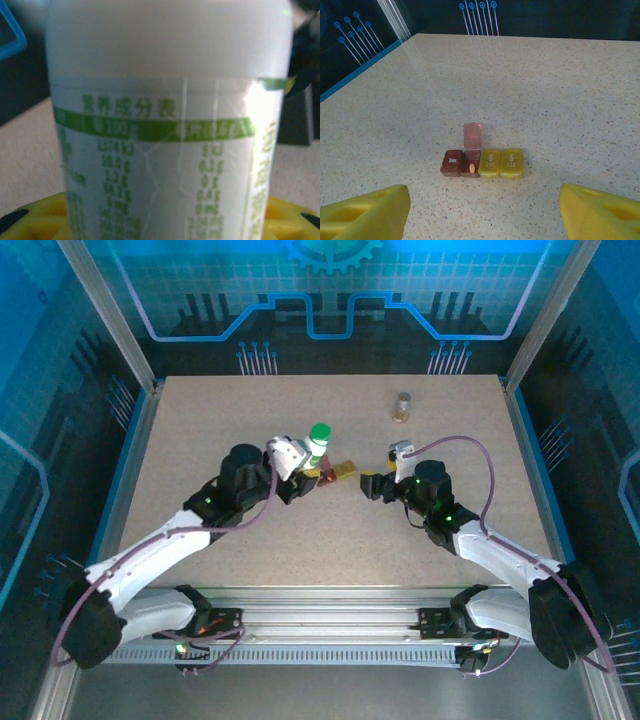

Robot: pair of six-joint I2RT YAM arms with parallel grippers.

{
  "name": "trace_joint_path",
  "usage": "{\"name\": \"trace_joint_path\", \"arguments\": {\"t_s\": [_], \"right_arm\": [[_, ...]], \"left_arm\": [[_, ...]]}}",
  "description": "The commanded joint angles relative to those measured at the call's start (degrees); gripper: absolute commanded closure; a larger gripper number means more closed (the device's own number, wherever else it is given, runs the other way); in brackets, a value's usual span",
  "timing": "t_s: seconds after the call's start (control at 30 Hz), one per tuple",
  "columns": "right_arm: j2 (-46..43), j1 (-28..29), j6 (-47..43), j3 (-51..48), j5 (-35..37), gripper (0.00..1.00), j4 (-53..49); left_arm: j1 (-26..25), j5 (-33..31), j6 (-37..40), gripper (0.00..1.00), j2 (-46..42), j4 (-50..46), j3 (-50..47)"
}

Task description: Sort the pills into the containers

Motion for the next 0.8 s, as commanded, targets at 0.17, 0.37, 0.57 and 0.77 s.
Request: {"name": "trace_joint_path", "arguments": {"t_s": [0.17,0.37,0.57,0.77], "right_arm": [[-1.6,-0.9,-0.5,-0.4,2.2,0.21,0.5],[-1.5,-0.9,-0.4,-0.4,2.2,0.21,0.5],[-1.3,-0.9,-0.1,-0.3,1.9,0.21,0.6],[-1.2,-0.9,0.0,-0.3,1.9,0.21,0.6]], "left_arm": [[3.4,1.2,10.4,1.0,19.0,-30.6,14.7],[3.6,-1.6,16.5,1.0,30.2,-39.6,23.8],[3.6,-6.8,19.5,1.0,40.0,-48.2,32.8],[3.4,-11.1,21.0,1.0,45.7,-53.3,40.1]]}}
